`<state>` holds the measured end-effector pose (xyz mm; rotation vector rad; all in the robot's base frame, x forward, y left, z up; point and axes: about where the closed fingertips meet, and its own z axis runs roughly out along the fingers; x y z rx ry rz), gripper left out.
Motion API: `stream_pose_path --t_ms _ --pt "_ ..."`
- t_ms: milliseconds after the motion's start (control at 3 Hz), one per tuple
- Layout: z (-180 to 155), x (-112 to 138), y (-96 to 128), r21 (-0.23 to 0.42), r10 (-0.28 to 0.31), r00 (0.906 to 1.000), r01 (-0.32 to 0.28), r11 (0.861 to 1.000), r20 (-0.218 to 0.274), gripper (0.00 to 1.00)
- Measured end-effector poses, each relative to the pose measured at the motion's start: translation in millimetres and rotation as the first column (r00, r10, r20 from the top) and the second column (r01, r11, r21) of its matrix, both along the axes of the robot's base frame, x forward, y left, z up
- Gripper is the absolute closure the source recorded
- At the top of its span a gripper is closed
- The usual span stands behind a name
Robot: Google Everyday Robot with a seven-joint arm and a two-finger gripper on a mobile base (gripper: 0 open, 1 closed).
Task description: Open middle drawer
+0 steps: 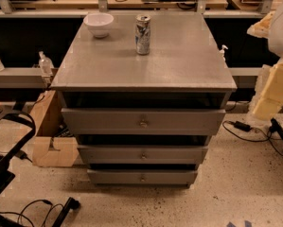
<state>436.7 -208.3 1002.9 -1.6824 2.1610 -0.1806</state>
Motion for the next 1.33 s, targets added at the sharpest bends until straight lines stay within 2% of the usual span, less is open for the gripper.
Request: stream_pose_path --t_ms 667,1000,1333 --pt "-11 -3 -6 0.01 -0.014 0.9997 0.014 1.0 0.02 0.0" --pt "-32 -10 -17 0.016 -0.018 0.9987 0.017 1.0 0.048 0.0" --pt "-76 -8 -36 -0.008 -0.019 0.9954 0.02 1.0 0.094 0.0"
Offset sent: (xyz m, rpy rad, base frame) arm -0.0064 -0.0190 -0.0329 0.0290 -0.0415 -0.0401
